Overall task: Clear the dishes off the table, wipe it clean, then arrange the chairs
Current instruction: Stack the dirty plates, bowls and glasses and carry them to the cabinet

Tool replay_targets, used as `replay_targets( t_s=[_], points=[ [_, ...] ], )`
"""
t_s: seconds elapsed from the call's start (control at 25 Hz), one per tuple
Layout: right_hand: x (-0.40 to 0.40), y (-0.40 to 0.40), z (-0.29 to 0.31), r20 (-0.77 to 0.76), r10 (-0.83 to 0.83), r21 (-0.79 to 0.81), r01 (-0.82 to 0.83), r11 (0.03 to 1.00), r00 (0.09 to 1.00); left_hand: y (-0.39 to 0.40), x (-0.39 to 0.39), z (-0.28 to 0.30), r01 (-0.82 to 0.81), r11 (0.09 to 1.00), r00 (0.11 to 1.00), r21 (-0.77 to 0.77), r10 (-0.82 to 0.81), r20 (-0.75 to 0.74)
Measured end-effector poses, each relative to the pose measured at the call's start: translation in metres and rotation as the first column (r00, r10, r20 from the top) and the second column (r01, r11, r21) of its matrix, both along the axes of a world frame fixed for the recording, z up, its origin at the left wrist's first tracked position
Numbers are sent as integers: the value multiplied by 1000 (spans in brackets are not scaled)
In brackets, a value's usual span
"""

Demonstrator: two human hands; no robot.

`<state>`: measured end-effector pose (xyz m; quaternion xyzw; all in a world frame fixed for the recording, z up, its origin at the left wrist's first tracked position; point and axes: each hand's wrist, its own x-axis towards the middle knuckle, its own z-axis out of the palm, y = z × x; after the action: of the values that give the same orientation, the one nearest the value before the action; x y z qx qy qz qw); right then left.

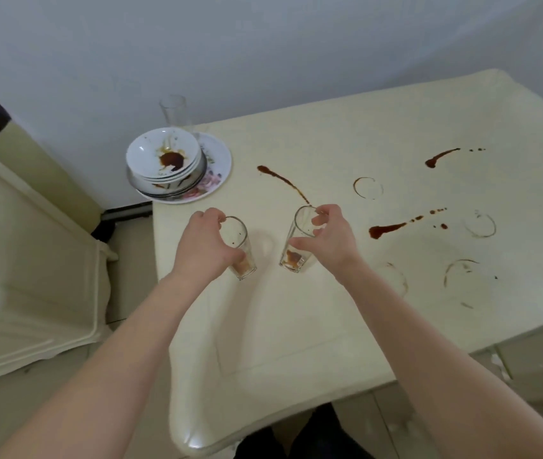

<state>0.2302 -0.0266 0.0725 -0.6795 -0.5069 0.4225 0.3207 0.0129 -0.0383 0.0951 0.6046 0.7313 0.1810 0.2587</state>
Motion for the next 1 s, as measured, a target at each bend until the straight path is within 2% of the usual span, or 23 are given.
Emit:
replay_targets(
  t_s=[0.4,0.56,0.72,1.0],
  points=[
    [-107,4,4,-101,-18,64,25,998,995,0,-107,14,-53,998,997,42,51,55],
    [-147,16,1,-98,-93,68,100,993,991,26,-150,17,35,994,999,103,-37,24],
    [-195,27,5,-77,-238,61,243,968,968,59,-195,31,154,981,986,114,-160,48],
    [-227,50,18,-95,-415,106,424,900,905,117,-230,53,222,950,935,221,-272,227]
  ],
)
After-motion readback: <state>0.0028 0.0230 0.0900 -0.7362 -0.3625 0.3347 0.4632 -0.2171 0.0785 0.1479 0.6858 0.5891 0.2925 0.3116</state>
